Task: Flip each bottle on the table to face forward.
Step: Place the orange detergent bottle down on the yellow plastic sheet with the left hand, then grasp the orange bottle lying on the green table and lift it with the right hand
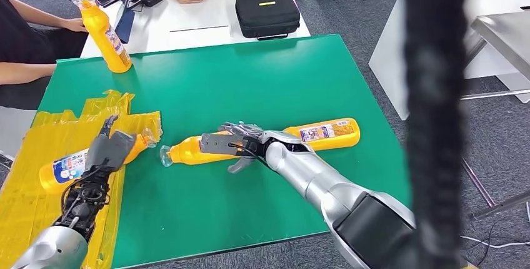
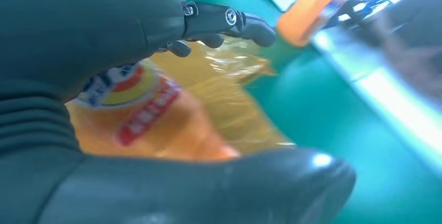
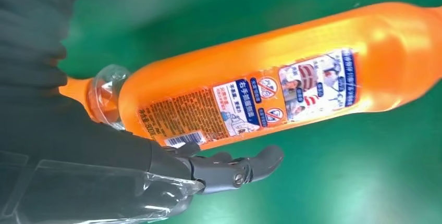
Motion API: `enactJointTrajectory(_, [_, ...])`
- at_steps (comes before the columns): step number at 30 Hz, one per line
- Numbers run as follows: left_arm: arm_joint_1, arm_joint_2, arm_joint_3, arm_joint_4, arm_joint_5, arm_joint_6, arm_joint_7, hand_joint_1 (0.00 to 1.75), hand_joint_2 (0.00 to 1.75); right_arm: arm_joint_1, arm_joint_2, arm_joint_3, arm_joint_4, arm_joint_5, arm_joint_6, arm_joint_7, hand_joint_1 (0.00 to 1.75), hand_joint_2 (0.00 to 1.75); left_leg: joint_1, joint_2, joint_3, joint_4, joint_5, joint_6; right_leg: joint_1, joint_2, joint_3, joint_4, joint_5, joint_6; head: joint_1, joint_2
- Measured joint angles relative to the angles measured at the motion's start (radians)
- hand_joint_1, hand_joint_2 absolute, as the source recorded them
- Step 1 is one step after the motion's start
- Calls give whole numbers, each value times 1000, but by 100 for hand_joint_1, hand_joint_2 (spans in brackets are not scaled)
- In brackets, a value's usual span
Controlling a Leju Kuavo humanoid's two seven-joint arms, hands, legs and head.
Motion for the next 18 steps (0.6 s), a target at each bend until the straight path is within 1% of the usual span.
enactJointTrajectory(1, [5, -4, 6, -19, 63, -32, -31, 0, 0, -1, 0, 0, 6, 6, -11, 5, 0, 175, 0, 0, -1, 0, 0, 0, 0, 0, -1, 0, 0, 0, 0, 0])
enactJointTrajectory(3, [24, -11, 2, -82, 205, -93, -62, 0, 0, -4, 0, 0, 20, 20, -40, 16, 0, 175, 0, 0, -2, 0, 0, 0, 0, 0, -2, 0, 0, 0, 0, 0])
enactJointTrajectory(5, [46, -18, -22, -159, 332, -132, -69, 0, 0, -7, -1, -1, 35, 38, -75, 29, 0, 175, 0, -1, -4, 0, 0, 0, 0, 0, -4, 0, 0, 0, 0, 0])
enactJointTrajectory(7, [65, -24, -62, -228, 412, -146, -71, 0, 0, -10, -5, -2, 49, 59, -104, 38, 0, 175, 0, -1, -5, 0, 0, 0, 0, 0, -4, 0, 0, 0, 0, 0])
enactJointTrajectory(9, [78, -29, -105, -281, 449, -150, -71, 0, 0, -12, -7, -3, 60, 81, -117, 44, 0, 175, 0, -2, -6, 0, 0, 0, 0, 0, -5, 0, 0, 0, 0, 0])
enactJointTrajectory(13, [97, -36, -170, -345, 492, -143, -71, 0, 0, -14, -3, -2, 78, 128, -120, 65, 0, 175, -1, -2, -7, 0, 0, 0, 0, 0, -5, 0, 0, 0, 0, 0])
enactJointTrajectory(18, [114, -39, -227, -396, 554, -134, -71, 0, 0, -14, 9, 2, 100, 179, -87, 90, 0, 175, 0, -1, -8, 0, 0, 0, 0, 0, -6, 0, 0, 0, 0, 0])
